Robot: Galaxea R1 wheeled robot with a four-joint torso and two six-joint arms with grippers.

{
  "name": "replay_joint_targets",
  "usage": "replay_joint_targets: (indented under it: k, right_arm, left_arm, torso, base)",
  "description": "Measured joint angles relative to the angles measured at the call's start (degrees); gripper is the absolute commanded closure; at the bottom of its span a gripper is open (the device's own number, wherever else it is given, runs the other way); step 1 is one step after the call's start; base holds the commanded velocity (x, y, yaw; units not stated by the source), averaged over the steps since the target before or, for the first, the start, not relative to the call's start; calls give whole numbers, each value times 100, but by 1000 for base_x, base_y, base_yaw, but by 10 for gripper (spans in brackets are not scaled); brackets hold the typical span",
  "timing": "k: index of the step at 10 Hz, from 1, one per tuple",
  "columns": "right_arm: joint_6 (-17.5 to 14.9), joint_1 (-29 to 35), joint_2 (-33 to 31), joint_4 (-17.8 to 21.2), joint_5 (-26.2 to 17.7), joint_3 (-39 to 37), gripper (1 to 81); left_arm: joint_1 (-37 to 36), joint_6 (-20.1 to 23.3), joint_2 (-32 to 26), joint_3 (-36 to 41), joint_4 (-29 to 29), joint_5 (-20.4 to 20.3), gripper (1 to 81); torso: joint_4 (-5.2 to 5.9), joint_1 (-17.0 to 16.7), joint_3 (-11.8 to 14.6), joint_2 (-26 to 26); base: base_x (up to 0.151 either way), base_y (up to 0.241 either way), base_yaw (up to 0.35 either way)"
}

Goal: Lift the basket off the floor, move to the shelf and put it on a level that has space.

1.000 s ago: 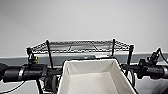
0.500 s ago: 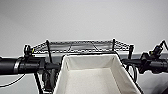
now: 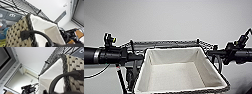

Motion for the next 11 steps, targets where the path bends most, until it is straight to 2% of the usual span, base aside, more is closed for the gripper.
replay_joint_targets:
  k: [7, 11]
  right_arm:
    - [684, 1020, 310, -43, -603, -614, 811]
    - [948, 1460, 518, -80, -912, -1030, 811]
  left_arm:
    - [-929, -39, 610, -829, -645, 516, 811]
    - [-1432, -39, 879, -1198, -962, 714, 811]
  torso:
    - [0, 0, -2, 0]
    - [0, 0, -2, 0]
  base:
    - [0, 0, 0]
    - [0, 0, 0]
